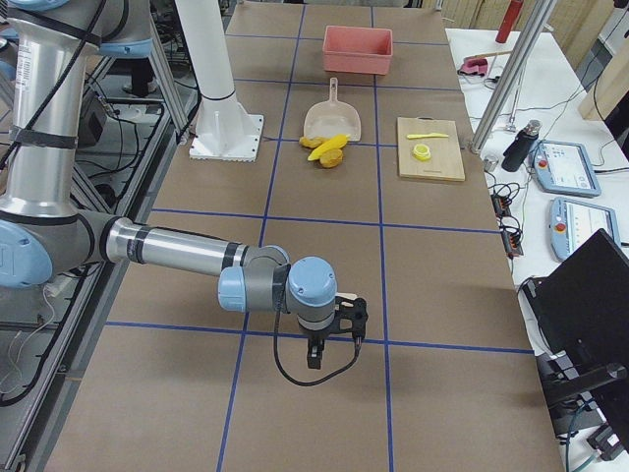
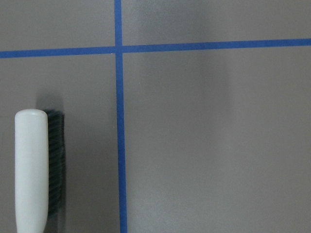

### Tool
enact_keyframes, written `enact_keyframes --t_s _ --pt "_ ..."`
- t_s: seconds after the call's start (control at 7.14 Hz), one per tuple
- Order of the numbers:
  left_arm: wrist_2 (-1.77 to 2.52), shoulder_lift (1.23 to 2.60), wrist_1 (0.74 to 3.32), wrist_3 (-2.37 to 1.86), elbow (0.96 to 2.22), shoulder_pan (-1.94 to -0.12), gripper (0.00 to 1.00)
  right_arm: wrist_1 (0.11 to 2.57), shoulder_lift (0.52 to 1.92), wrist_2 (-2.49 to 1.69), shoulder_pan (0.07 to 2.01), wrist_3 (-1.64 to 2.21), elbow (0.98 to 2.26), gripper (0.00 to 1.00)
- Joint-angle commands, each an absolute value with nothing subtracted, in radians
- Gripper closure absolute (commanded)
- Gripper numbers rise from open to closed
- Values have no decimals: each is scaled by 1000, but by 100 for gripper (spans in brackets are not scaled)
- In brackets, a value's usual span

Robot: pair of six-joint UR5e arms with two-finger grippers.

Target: Sweep and dump trash into bin

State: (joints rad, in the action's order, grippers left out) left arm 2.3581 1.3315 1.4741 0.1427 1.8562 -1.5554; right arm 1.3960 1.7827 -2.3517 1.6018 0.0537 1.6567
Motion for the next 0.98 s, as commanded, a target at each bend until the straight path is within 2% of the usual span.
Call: enact_keyframes --t_s 0.0,0.28,0.84 --pt "2359 1331 1474 143 1858 -1555 2 1407 1786 -2359 1603 54 1658 0" --pt "2359 1328 1474 141 1859 -1555 2 1413 1787 -2412 1605 55 1661 0" --pt "2355 1328 1474 135 1881 -1555 2 1396 1911 -2429 1583 52 1767 0"
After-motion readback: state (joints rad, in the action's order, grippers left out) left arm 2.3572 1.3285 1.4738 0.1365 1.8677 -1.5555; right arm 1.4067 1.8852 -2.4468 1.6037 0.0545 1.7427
